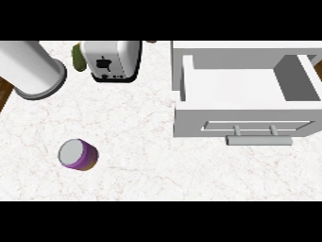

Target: Pick up the can, place it into the drawer and close the drawer

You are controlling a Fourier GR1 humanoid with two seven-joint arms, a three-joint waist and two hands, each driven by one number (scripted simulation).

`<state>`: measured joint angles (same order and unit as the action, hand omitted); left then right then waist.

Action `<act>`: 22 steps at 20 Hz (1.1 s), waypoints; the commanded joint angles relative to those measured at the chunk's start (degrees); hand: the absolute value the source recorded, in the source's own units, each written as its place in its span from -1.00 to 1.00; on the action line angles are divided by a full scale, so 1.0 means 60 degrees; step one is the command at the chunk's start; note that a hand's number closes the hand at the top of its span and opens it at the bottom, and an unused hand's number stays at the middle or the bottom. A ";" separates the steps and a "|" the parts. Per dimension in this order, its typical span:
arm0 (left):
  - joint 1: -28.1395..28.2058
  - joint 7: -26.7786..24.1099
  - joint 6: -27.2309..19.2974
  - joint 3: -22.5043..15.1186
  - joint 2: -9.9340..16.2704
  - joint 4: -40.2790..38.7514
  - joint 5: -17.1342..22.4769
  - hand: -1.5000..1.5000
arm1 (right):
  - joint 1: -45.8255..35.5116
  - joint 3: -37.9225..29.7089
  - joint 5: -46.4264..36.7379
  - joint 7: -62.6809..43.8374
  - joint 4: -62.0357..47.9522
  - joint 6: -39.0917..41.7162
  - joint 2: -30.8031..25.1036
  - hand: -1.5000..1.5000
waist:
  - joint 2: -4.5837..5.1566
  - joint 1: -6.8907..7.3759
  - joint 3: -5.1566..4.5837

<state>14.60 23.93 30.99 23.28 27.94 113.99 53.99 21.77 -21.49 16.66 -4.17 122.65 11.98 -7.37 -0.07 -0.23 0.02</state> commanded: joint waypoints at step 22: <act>-0.1659 -0.1170 0.0076 -0.1729 -0.2487 -0.2672 -0.4223 -1.00 | 0.0630 -0.2006 0.1201 -0.0121 0.0105 0.2027 0.0338 -1.00 | 0.0005 -0.0015 -0.0005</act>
<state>4.88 20.33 29.81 13.26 14.74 101.33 32.42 24.56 -31.37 22.54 -4.70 123.36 21.73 -5.51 -0.02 -0.35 -0.01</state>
